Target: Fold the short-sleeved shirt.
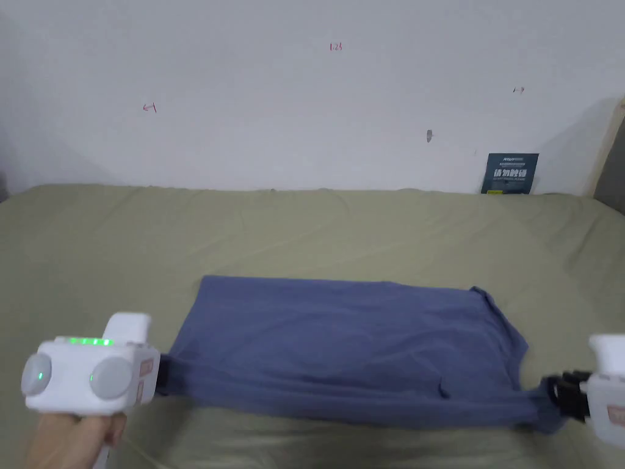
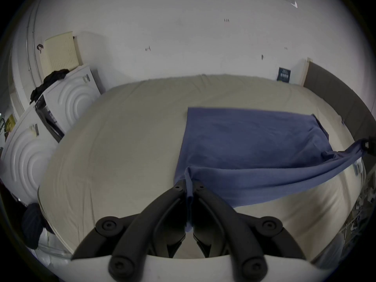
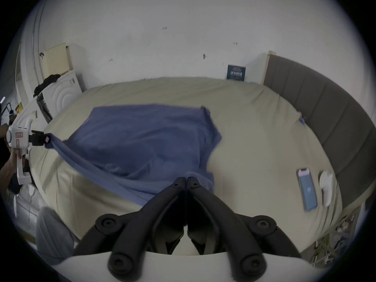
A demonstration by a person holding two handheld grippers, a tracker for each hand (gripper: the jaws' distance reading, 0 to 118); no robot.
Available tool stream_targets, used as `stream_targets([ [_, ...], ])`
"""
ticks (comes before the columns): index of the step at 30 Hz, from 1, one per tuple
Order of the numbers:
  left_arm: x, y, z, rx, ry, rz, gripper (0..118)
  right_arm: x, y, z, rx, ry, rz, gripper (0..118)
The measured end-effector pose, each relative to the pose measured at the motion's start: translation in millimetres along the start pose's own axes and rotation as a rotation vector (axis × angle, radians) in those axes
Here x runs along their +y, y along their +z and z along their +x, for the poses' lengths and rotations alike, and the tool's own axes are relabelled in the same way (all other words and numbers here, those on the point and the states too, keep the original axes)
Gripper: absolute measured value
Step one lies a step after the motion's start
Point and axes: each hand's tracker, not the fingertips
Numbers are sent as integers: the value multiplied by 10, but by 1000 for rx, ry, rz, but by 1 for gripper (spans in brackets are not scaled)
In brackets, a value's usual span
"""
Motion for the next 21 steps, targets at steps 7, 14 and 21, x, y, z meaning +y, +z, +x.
stream_targets([
  [7,-702,368,-116,-30,52,-17,0,-690,293,96,42,-72,-26,2],
  [14,-1179,674,-232,-79,109,-27,0,-1044,526,151,60,-91,-36,2],
  [21,-1364,750,-269,-83,131,-40,0,-1250,539,151,57,-112,-75,2],
])
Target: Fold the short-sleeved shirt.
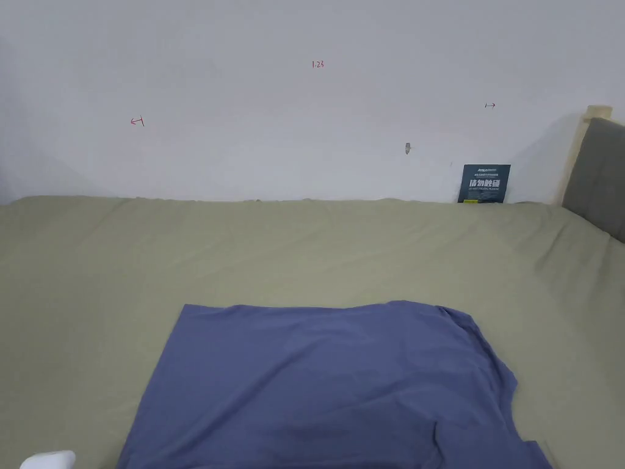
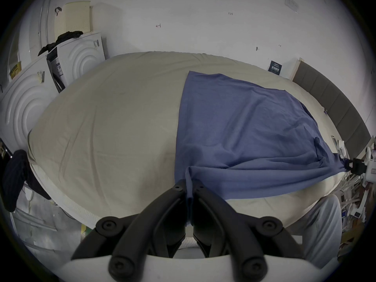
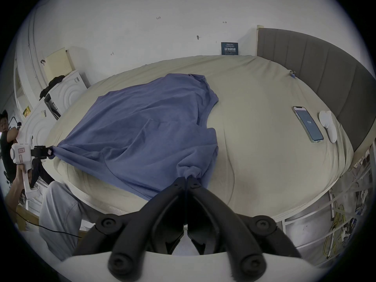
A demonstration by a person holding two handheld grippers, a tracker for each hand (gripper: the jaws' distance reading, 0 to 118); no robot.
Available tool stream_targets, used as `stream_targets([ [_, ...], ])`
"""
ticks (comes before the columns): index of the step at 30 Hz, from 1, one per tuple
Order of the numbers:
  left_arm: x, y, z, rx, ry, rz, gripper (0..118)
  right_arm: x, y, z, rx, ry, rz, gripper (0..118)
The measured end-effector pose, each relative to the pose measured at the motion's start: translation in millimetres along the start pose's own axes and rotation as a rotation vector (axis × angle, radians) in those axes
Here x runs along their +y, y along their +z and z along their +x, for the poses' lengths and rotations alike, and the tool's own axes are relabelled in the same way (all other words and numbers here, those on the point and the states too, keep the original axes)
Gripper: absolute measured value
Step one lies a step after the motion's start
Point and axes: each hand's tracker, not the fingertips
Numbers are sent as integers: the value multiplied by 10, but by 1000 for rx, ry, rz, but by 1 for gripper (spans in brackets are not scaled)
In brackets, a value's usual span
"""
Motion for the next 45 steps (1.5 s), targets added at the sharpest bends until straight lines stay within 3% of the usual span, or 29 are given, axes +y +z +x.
stream_targets([
  [7,4,-21,40,-2,-17,-8,1,-1,-97,33,-7,-24,-23,2],
  [9,1,-11,37,-4,-17,5,8,-14,-117,41,-3,-37,-30,12],
  [11,3,-6,44,5,-21,3,22,-15,-133,1,-59,-42,-45,32],
  [12,-1,-23,38,19,-28,-17,85,-17,-129,-16,-79,-27,-62,88],
  [13,-22,-29,34,22,-31,-29,118,-24,-124,-13,-58,-28,-60,116],
  [14,15,102,22,49,-31,-9,115,1,-37,-36,-72,-22,21,118],
  [16,146,242,33,41,-48,13,114,47,36,-78,-67,-23,-19,118],
  [19,140,333,124,-4,-14,85,114,164,169,-182,-68,-20,48,118],
  [23,334,518,230,-31,-19,177,107,314,377,-306,-33,-81,192,113],
  [24,357,551,248,-46,-6,214,85,352,407,-350,-37,-57,229,81],
  [25,388,603,280,-79,-15,230,45,366,456,-412,-59,-39,281,28],
  [26,405,613,308,-72,-10,234,0,381,472,-458,-97,-20,298,0],
  [27,410,604,352,-44,-1,245,0,371,464,-506,-171,12,319,0],
  [29,428,601,356,-54,0,279,0,412,443,-526,-119,-4,334,0],
  [35,388,653,289,-57,41,307,0,337,525,-541,-116,-13,383,0],
  [45,164,568,-50,-28,65,187,0,177,465,-492,-105,2,305,0],
])
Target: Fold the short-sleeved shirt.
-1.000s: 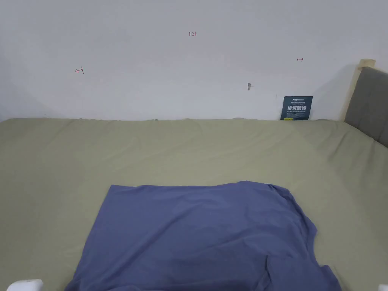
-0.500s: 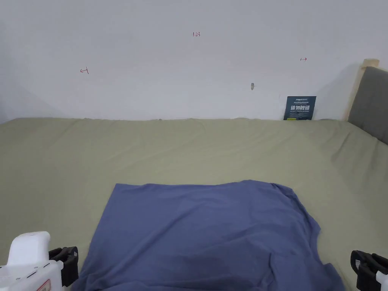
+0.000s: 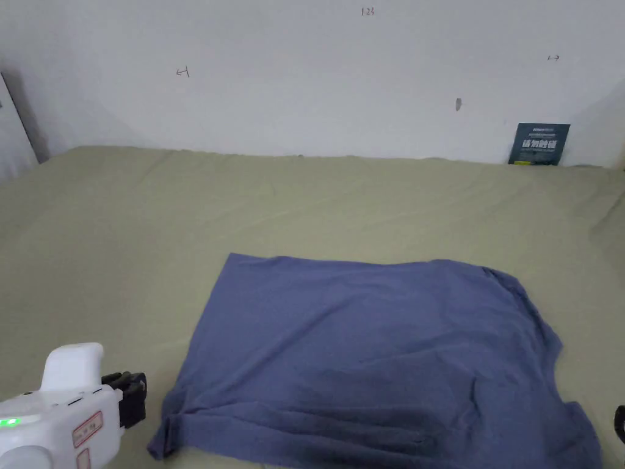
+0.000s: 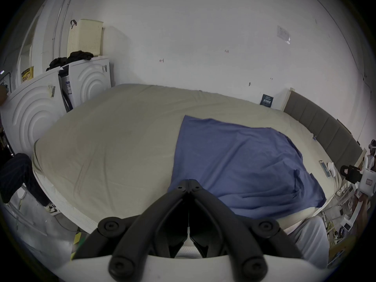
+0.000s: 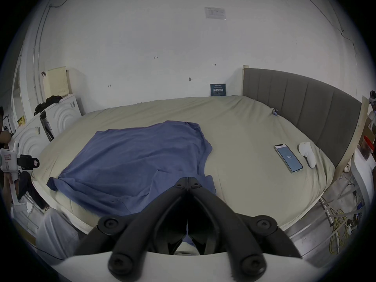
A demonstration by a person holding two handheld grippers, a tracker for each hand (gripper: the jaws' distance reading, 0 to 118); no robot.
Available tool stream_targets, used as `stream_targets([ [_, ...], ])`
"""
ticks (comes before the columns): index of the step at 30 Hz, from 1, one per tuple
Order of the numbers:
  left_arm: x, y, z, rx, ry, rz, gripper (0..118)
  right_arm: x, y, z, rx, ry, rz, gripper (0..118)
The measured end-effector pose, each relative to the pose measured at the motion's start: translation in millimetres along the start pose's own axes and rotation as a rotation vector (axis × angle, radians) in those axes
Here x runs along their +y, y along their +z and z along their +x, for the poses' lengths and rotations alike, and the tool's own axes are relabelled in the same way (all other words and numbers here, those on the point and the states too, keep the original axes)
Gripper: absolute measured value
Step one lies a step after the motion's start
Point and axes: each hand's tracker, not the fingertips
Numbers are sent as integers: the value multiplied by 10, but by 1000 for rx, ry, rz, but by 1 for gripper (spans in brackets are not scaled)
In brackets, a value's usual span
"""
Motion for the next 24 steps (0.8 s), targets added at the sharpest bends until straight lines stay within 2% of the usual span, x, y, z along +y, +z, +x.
stream_targets([
  [7,-127,-181,-129,-50,47,-87,0,-42,-42,-79,3,11,-34,0],
  [8,-137,-211,-134,-72,52,-104,16,-48,-42,-86,3,14,-39,0],
  [9,-149,-238,-133,-60,51,-113,75,-53,-42,-86,10,16,-46,0],
  [10,-169,-280,-123,-60,42,-142,116,-54,-43,-95,12,17,-52,0],
  [11,-197,-337,-119,-65,35,-175,117,-46,-47,-113,14,18,-55,0],
  [12,-245,-348,-70,-69,27,-122,115,-47,-50,-116,18,20,-61,0],
  [15,-317,-589,35,-43,-24,-205,115,-43,-82,-101,29,16,-78,0],
  [17,-298,-772,-219,-26,-45,-226,110,-61,-101,-87,26,20,-89,0],
  [18,-313,-850,-256,-14,-49,-230,95,-73,-106,-76,23,23,-97,0],
  [19,-321,-900,-290,-8,-55,-232,73,-82,-116,-61,20,21,-105,0],
  [21,-357,-842,-195,11,-53,-221,0,-113,-118,-31,21,15,-117,0],
  [24,-388,-856,-176,-3,-52,-232,0,-166,-167,41,20,15,-141,0],
])
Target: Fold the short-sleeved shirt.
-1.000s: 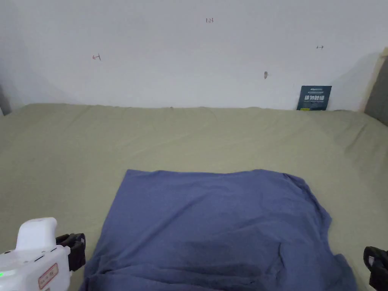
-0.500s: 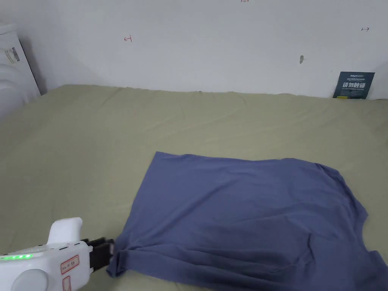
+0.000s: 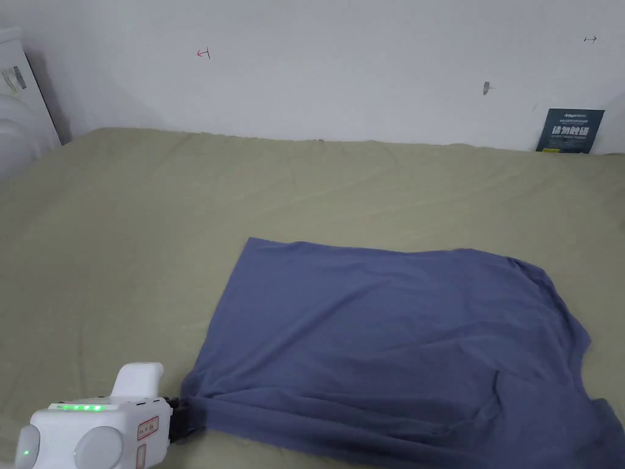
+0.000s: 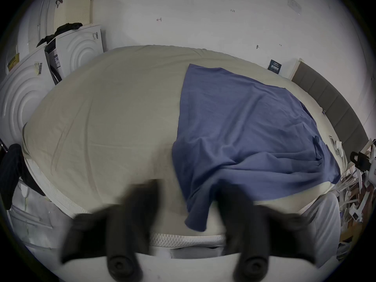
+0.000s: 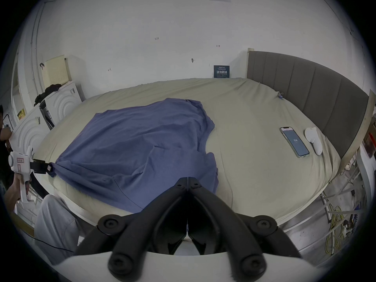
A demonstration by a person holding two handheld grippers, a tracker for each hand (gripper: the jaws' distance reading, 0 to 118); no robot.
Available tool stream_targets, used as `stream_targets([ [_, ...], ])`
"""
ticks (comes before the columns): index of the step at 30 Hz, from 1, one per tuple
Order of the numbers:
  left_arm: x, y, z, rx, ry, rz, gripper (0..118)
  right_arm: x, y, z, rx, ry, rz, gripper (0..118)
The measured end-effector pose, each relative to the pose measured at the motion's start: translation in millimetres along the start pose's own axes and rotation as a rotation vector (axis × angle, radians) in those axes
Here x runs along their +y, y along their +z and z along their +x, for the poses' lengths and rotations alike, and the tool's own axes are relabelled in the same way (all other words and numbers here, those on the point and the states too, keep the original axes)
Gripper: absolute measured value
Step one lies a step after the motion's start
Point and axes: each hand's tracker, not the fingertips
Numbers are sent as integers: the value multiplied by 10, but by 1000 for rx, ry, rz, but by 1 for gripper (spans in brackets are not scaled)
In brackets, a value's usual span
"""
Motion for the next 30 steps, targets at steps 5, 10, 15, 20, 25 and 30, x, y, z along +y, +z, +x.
stream_targets([
  [5,-28,102,49,-14,0,7,0,-73,-10,99,-9,5,-24,0],
  [10,-30,159,86,-18,5,17,0,-195,-160,329,34,-46,-148,97],
  [15,-78,273,327,0,-9,24,0,-342,-292,389,84,-57,-200,118],
  [20,-38,249,274,4,9,6,0,-381,-516,329,110,-4,-249,117],
  [25,-24,220,230,7,23,-5,0,-498,-677,355,59,46,-260,32],
  [30,8,248,205,2,18,-9,0,-461,-572,387,104,18,-230,8],
])
